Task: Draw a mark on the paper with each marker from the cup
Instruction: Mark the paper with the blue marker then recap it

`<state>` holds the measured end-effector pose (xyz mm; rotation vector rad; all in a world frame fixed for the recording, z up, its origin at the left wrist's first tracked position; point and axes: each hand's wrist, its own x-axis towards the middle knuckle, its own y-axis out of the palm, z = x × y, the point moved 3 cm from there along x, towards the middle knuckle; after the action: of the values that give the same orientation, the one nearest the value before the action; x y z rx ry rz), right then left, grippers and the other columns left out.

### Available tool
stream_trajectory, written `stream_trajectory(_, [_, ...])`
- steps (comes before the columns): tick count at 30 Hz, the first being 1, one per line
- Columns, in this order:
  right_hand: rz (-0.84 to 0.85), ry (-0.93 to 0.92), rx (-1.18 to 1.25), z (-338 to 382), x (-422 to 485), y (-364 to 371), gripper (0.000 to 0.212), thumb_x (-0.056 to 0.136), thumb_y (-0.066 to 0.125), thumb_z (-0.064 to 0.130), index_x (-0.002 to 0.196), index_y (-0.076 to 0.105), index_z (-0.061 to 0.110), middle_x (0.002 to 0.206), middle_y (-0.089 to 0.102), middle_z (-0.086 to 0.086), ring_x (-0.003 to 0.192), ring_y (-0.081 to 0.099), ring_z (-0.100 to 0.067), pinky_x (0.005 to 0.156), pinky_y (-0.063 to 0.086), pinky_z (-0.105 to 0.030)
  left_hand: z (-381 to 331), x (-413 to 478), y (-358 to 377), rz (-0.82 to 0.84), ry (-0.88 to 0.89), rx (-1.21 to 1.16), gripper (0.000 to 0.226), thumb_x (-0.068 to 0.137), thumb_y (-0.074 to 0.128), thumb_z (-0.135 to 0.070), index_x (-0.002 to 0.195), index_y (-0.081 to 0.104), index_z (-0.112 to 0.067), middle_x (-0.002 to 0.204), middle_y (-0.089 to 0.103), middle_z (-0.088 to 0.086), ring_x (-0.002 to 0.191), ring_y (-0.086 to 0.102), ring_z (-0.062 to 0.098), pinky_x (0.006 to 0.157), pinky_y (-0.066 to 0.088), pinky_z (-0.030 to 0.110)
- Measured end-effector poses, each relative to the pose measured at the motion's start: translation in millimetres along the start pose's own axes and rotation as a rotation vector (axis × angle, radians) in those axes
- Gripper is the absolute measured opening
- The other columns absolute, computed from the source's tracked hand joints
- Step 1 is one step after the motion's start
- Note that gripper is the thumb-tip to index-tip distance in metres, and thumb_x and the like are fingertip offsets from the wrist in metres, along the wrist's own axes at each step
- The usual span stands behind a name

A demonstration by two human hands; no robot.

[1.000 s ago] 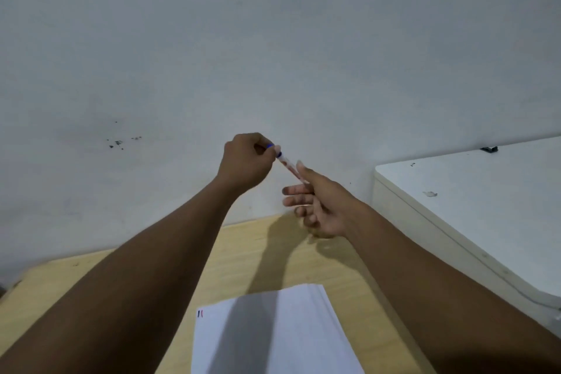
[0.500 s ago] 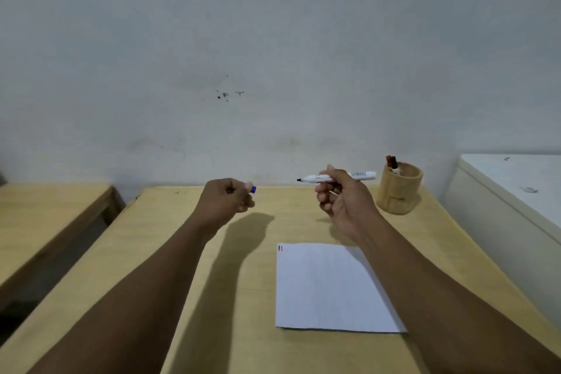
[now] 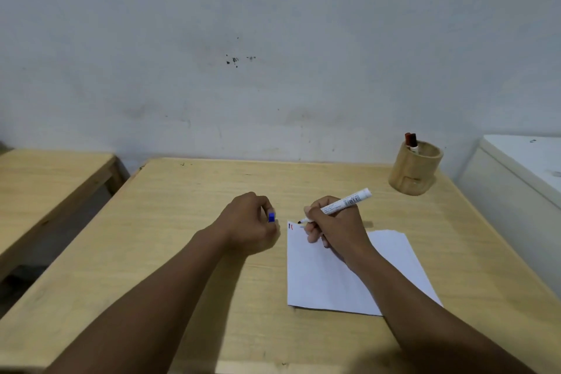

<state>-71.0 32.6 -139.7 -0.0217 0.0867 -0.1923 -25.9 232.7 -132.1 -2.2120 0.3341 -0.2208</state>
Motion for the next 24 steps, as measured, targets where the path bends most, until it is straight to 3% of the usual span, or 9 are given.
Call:
stream_trajectory(4, [0.013,-0.033,-0.087,-6.4,1.7,2.1,0.013,0.088,0.077,0.012,0.081,0.068,0.006,0.069,0.076,-0.017,0.057,0.068,-0.025,0.043,0.042,-0.024,-1.2,6.7,-1.2,0.11,-0.014,-0.006,0.028,0.079,0.076,-0.031,0.102,0.068,-0.018,0.089,0.067,0.003,0.077,0.059,0.014,0.069,0.047,0.029])
stream_trajectory(7, [0.012,-0.055,-0.125,-9.6,2.8,1.9,0.016,0.085,0.081,0.015,0.082,0.07,0.003,0.075,0.077,-0.023,0.057,0.071,-0.023,0.045,0.045,-0.025,0.8,10.3,2.7,0.176,-0.032,0.014,0.051,0.074,0.08,-0.051,0.112,0.063,-0.023,0.087,0.062,-0.003,0.082,0.057,0.017,0.073,0.046,0.033])
stream_trajectory(12, [-0.003,-0.064,-0.143,-12.6,4.8,1.8,0.019,0.083,0.082,0.014,0.084,0.07,-0.001,0.075,0.077,-0.023,0.055,0.071,-0.021,0.046,0.046,-0.025,1.1,12.3,1.3,0.231,-0.1,-0.046,0.053,0.066,0.063,-0.048,0.113,0.062,-0.024,0.086,0.064,-0.005,0.097,0.057,0.024,0.08,0.045,0.033])
stream_trajectory(16, [-0.014,-0.086,-0.168,-13.7,5.7,2.3,0.018,0.082,0.083,0.014,0.083,0.071,0.001,0.074,0.077,-0.019,0.056,0.074,-0.021,0.053,0.057,-0.029,-3.0,11.0,-1.3,0.299,-0.104,-0.011,0.072,0.065,0.08,-0.067,0.12,0.058,-0.026,0.096,0.062,-0.004,0.094,0.058,0.017,0.079,0.045,0.032])
stream_trajectory(20, [-0.007,-0.109,-0.185,-15.4,6.8,2.9,0.018,0.081,0.083,0.016,0.083,0.072,0.002,0.073,0.078,-0.014,0.058,0.074,-0.021,0.066,0.064,-0.04,-1.1,10.1,0.7,0.296,-0.073,0.104,0.081,0.057,0.087,-0.064,0.123,0.051,-0.034,0.105,0.056,-0.008,0.105,0.055,0.018,0.089,0.05,0.034])
stream_trajectory(24, [-0.003,-0.121,-0.215,-16.1,6.6,3.7,0.017,0.081,0.083,0.018,0.082,0.072,0.005,0.076,0.078,-0.014,0.059,0.075,-0.019,0.07,0.066,-0.044,-0.2,12.0,1.4,0.306,-0.06,0.126,0.082,0.057,0.089,-0.059,0.125,0.05,-0.035,0.104,0.056,-0.009,0.103,0.056,0.016,0.089,0.051,0.035])
